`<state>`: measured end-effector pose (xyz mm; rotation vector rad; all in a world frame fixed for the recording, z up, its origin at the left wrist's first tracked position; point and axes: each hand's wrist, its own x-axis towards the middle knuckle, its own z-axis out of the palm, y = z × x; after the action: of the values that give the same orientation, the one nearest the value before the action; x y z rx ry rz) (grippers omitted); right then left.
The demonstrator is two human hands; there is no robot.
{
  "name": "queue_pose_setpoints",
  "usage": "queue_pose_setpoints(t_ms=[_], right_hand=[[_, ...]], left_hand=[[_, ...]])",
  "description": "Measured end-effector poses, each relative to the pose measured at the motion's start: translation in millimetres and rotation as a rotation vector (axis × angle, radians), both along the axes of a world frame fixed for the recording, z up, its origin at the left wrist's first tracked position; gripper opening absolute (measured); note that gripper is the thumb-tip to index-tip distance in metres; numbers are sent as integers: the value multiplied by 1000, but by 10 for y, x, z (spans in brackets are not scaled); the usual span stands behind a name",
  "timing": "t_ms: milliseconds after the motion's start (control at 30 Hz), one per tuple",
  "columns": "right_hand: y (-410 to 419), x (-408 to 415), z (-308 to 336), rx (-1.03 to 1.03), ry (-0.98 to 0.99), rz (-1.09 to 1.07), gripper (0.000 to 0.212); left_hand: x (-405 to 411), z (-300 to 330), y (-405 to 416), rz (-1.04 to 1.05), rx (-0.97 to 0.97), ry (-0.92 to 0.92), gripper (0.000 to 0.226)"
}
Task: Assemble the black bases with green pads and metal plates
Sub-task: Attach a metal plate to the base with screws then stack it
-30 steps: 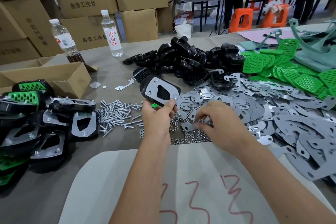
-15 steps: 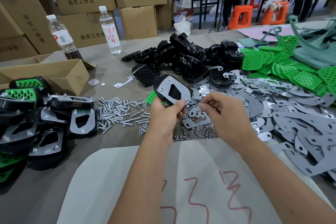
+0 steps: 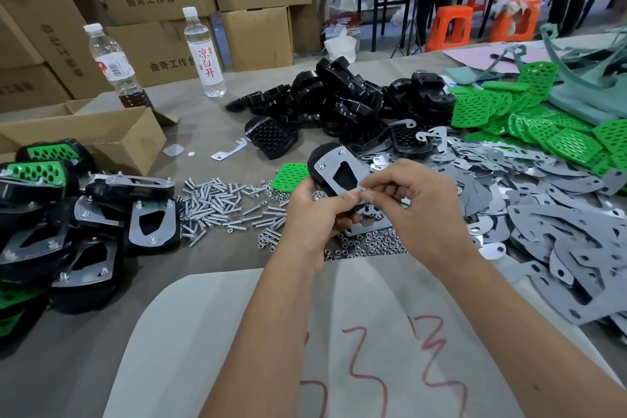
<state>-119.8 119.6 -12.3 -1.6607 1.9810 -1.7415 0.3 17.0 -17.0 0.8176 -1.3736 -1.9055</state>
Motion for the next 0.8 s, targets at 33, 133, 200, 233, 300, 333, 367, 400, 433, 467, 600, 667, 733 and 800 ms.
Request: queue_pose_setpoints(t_ms=[33,133,200,233,300,333,367,400,433,467,600,667,733,800], right_hand=[[3,-3,1,3,-19,5,9],[10,-7,0,-5,-61,15,11],[5,-5,-8,-16,-53,16,11],[0,-5,-12,-25,-54,16,11],[-11,-8,-27,-33,-72,29,11],[-17,-8,-35,-28,-88,43,12],[-21,-11,-43,-19,-105,56,13],[-26,-15,-48,-8,-120,68,14],[-30,-20,-51,2,-133,75,15],[-32,-23,-51,9,-147,79,15],[-29,-18,-43,9,-222,122,19],[-19,-15,-36,16,-250,139,17],[-7,-11,-32,26,-235,120,17],[-3,-1,-31,16,-233,91,16]], left_hand=[[3,1,0,-5,16,12,27],[10,4,-13,-18,39,28,28],[10,19,-11,-25,35,17,35],[6,27,-9,-28,32,4,38],[-6,28,-1,-38,26,-8,35],[-10,24,1,-41,25,-9,31],[-14,19,1,-37,27,-13,28],[-17,12,-2,-27,30,-21,25],[-21,8,-3,-17,33,-33,22],[-25,5,-2,-10,36,-47,20],[-42,2,9,3,28,-86,22],[-38,1,10,4,31,-80,19],[-26,9,9,-9,31,-61,17],[-14,18,3,-29,45,-30,14]])
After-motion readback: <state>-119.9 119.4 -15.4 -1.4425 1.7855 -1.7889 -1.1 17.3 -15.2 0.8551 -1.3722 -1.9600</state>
